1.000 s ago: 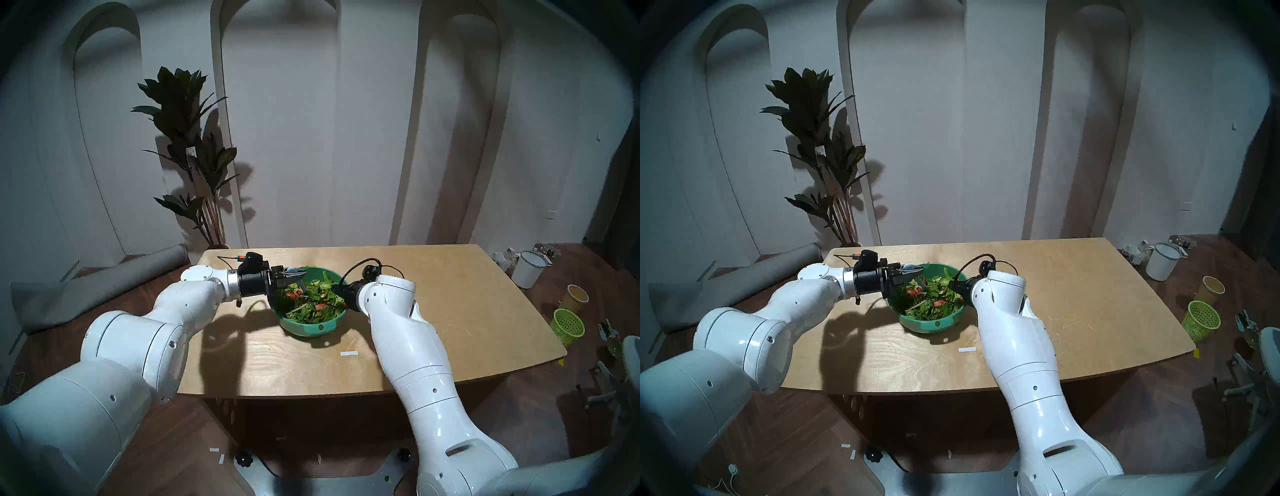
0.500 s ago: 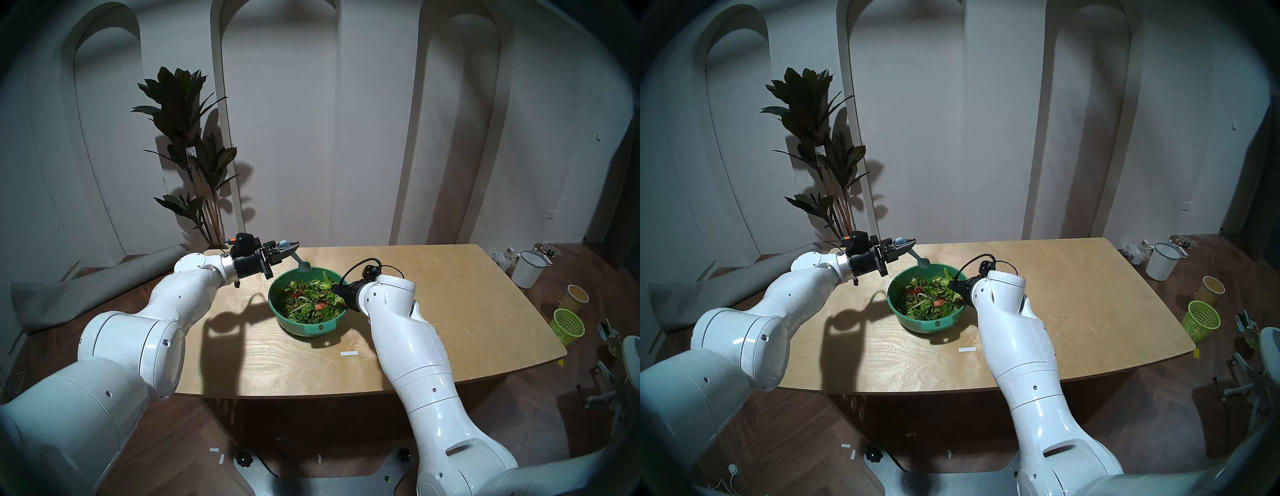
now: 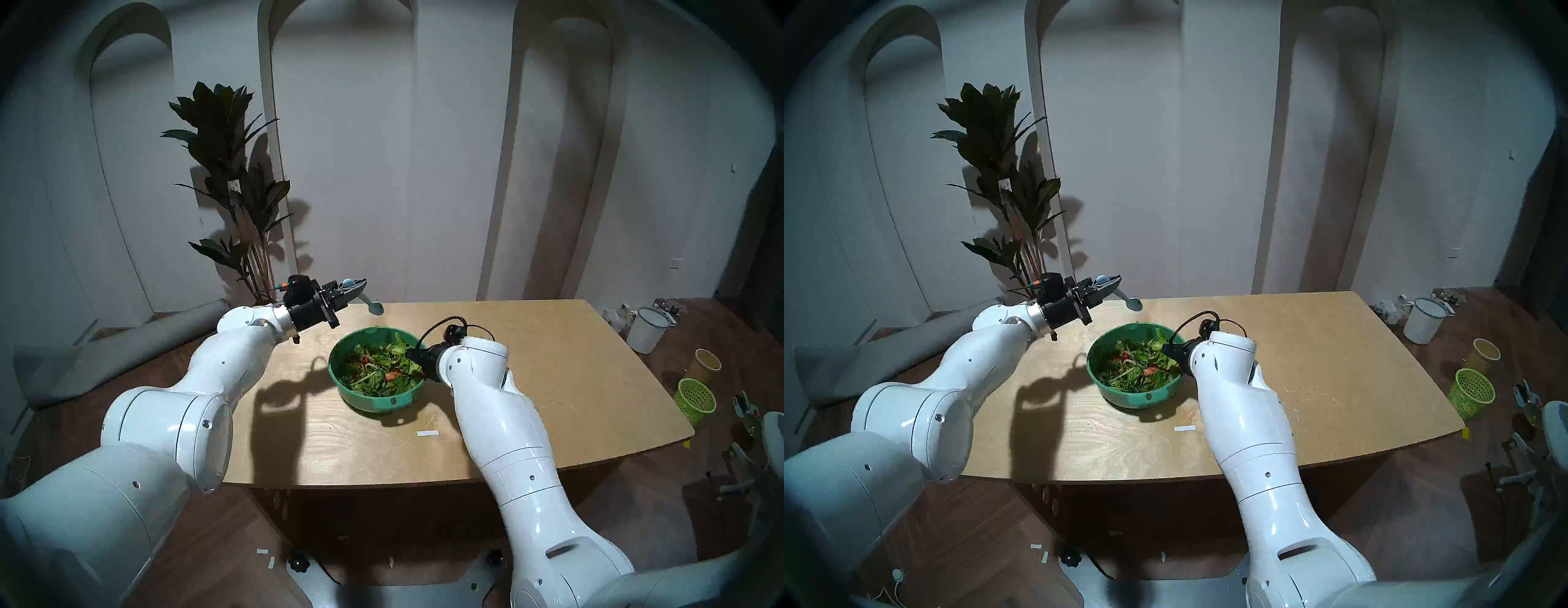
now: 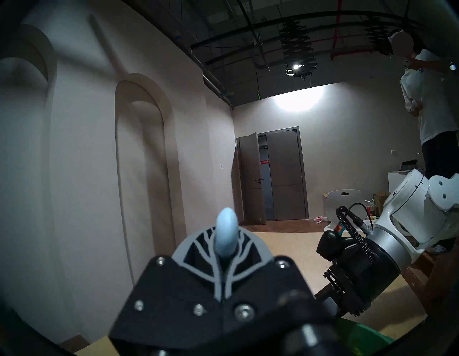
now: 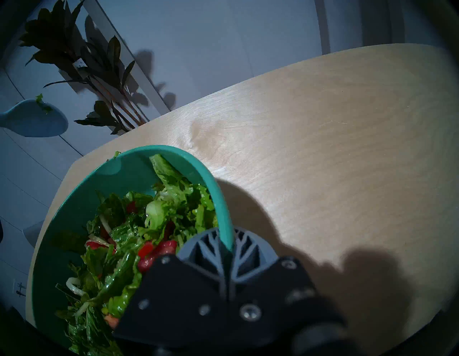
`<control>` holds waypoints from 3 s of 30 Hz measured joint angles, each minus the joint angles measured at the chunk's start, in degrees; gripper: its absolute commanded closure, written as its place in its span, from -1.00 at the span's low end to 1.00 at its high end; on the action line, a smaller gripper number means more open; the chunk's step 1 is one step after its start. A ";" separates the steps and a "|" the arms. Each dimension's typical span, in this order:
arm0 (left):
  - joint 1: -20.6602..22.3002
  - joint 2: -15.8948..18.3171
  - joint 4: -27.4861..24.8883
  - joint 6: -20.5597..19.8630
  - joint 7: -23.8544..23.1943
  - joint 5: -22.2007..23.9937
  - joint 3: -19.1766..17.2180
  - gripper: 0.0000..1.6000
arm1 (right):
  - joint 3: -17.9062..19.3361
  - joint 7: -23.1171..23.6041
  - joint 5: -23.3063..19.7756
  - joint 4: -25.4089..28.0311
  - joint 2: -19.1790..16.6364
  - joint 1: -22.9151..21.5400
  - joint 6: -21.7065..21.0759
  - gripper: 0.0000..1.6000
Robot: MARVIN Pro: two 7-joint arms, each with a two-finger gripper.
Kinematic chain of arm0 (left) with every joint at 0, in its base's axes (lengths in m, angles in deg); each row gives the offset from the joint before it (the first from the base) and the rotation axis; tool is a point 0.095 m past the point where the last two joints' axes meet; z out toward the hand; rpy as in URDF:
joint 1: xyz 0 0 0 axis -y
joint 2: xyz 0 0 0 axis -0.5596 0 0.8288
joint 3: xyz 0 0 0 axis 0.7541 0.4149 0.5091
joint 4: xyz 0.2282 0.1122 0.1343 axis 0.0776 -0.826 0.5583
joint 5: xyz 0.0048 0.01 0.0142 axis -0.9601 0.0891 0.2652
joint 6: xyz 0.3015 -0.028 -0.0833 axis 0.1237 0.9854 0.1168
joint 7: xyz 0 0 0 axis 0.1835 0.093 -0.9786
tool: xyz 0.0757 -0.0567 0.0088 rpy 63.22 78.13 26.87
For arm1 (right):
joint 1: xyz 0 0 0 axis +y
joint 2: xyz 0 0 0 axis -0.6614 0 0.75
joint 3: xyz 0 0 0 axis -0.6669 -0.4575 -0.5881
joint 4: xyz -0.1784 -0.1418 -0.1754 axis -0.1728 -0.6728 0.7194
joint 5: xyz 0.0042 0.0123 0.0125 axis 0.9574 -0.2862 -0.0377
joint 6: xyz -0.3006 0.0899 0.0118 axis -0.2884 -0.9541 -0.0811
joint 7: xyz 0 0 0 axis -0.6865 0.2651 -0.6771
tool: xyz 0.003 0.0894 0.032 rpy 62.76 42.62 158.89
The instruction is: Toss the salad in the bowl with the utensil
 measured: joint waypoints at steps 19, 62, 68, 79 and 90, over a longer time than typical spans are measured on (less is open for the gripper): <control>-4.10 0.18 -3.42 1.83 4.21 0.16 -1.77 1.00 | 0.00 0.05 0.01 -0.18 0.00 -0.14 0.00 1.00; -14.04 0.36 -15.95 4.70 8.61 0.10 -3.40 1.00 | 0.00 0.21 0.06 -0.59 -0.02 -0.43 0.00 1.00; -16.31 1.38 -17.95 5.09 9.42 0.07 -4.01 1.00 | 0.00 0.24 0.06 -0.65 -0.01 -0.48 0.00 1.00; -20.79 2.91 -21.97 5.44 10.86 -0.08 -4.74 1.00 | 0.00 0.29 0.08 -0.73 -0.01 -0.55 0.00 1.00; -25.37 3.14 -27.69 5.43 11.94 -1.11 -4.37 1.00 | 0.00 0.33 0.09 -0.80 -0.01 -0.60 0.00 1.00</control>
